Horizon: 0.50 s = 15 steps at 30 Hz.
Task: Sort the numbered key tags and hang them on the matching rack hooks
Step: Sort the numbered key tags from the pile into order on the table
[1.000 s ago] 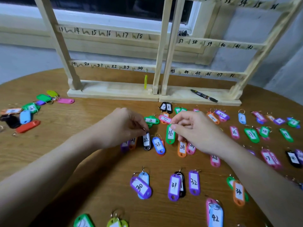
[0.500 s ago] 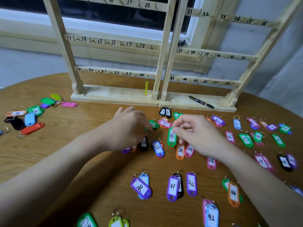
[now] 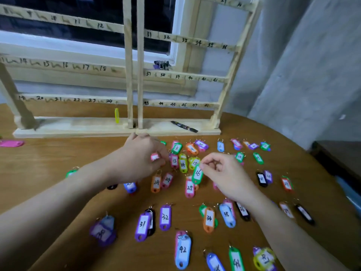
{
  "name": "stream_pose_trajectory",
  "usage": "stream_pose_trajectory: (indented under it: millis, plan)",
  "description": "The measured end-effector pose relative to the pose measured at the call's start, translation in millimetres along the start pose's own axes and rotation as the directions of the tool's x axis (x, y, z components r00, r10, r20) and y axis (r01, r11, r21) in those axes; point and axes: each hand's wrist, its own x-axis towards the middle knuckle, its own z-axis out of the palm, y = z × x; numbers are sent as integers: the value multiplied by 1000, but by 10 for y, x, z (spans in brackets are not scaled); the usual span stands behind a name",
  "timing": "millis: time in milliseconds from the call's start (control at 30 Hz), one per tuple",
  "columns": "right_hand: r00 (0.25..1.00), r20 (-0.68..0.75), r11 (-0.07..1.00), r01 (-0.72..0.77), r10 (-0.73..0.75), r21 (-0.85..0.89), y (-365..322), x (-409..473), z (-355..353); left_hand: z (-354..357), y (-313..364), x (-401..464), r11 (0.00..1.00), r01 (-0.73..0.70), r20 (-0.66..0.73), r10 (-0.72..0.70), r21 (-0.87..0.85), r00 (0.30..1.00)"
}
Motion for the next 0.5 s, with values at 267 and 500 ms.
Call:
stream_pose_trajectory:
  millis: [267,500]
  plan:
    - [976,-179,985,-141,122,-101,224,395,-293,133,171,201,1000,-20,33,20,20,999]
    - [985,-60,921,-170,159,-349,193,615,-338,140,107,175,999,10,44,-11,33,999]
